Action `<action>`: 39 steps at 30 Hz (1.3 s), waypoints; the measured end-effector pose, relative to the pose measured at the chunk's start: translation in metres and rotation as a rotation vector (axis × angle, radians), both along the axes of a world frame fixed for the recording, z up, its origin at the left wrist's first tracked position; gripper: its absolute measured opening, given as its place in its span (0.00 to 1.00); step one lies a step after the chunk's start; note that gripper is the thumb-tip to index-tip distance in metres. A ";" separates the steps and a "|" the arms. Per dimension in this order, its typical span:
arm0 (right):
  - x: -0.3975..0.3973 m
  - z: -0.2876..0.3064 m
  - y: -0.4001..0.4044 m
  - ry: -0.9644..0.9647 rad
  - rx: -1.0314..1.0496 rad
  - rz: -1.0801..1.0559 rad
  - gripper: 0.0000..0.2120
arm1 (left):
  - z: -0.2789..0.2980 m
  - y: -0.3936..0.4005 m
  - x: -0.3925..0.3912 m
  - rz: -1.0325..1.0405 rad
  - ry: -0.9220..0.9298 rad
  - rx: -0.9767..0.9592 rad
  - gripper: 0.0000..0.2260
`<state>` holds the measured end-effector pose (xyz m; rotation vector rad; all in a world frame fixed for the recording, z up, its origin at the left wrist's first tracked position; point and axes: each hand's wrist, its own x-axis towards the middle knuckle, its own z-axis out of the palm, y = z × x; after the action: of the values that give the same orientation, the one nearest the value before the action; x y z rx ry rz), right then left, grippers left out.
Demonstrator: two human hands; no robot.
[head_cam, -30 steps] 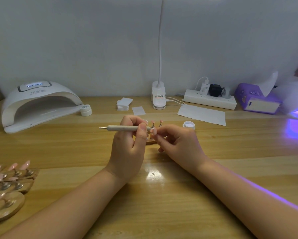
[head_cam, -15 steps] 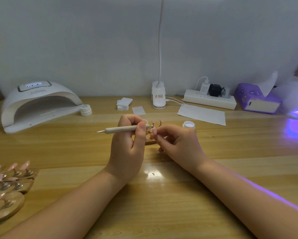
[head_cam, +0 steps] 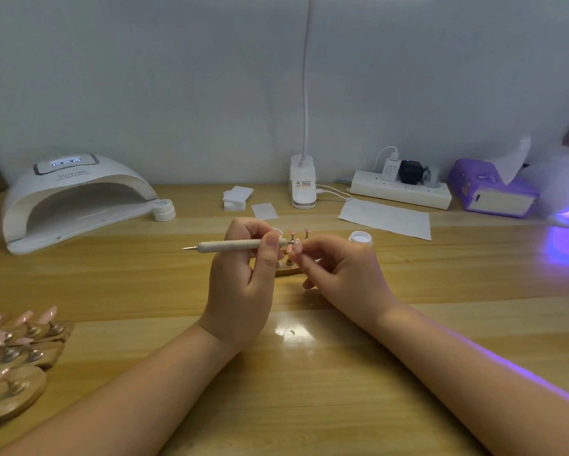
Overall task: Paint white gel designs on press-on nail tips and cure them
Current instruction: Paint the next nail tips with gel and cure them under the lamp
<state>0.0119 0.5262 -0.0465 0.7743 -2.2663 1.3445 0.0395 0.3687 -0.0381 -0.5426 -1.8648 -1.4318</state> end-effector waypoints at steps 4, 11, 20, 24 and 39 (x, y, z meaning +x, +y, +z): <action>-0.001 -0.001 0.000 -0.009 0.002 0.012 0.06 | 0.000 0.001 0.000 -0.007 -0.010 0.007 0.03; -0.001 -0.001 0.000 -0.016 -0.021 0.024 0.05 | 0.000 0.001 0.002 -0.040 -0.005 -0.014 0.02; -0.001 0.000 0.000 -0.010 -0.022 0.017 0.05 | 0.001 0.001 0.002 -0.053 -0.005 -0.040 0.02; -0.001 0.000 0.000 0.000 -0.006 0.018 0.06 | 0.000 0.000 0.002 -0.045 -0.008 -0.051 0.02; -0.002 -0.002 0.001 0.023 0.022 0.011 0.06 | 0.000 0.001 0.001 -0.033 -0.023 -0.069 0.02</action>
<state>0.0095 0.5273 -0.0484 0.8064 -2.2658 1.3109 0.0403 0.3694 -0.0384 -0.5953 -1.9375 -1.4053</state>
